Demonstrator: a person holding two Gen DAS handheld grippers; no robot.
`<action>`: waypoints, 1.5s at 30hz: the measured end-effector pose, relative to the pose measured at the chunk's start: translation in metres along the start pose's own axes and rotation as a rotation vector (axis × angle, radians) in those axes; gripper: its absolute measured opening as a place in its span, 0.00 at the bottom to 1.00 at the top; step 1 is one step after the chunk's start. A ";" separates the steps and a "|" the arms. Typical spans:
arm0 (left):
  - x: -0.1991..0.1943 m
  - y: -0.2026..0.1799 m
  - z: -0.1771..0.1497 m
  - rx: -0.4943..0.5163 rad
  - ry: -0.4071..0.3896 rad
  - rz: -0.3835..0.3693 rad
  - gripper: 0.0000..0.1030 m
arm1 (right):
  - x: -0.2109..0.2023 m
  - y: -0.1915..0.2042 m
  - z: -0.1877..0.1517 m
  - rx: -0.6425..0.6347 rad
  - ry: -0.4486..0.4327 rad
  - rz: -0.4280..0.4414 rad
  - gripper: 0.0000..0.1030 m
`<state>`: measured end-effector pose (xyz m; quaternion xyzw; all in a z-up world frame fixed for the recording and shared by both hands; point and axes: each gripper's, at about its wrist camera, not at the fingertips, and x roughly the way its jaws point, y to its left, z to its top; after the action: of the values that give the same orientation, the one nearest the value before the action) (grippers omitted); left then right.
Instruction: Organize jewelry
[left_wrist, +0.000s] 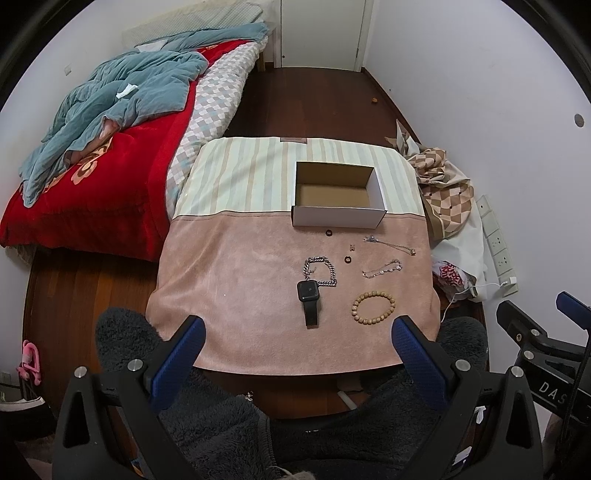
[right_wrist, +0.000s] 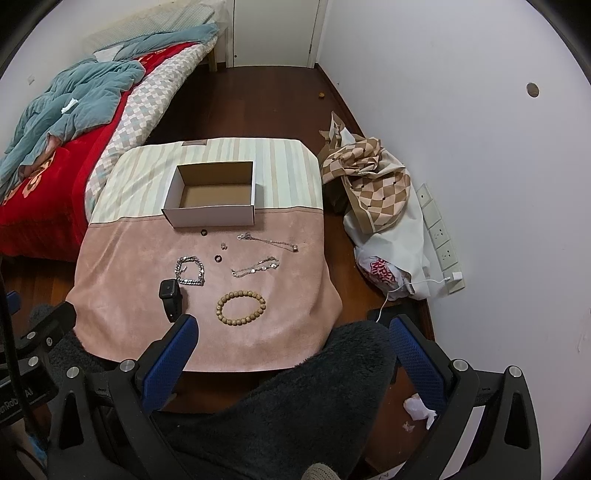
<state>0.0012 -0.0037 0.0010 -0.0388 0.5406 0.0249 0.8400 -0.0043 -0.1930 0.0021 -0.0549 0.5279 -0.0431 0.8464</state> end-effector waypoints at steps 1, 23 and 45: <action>0.000 0.000 0.000 0.000 0.000 0.000 1.00 | 0.000 0.000 0.000 0.000 -0.001 -0.001 1.00; -0.008 -0.002 0.002 0.007 -0.016 -0.001 1.00 | -0.007 -0.002 0.003 -0.003 -0.023 -0.002 1.00; -0.014 -0.002 0.003 0.013 -0.042 -0.001 1.00 | -0.018 -0.002 0.001 0.001 -0.053 0.002 1.00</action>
<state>-0.0015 -0.0052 0.0148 -0.0332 0.5230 0.0216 0.8514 -0.0109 -0.1925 0.0189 -0.0550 0.5052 -0.0412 0.8603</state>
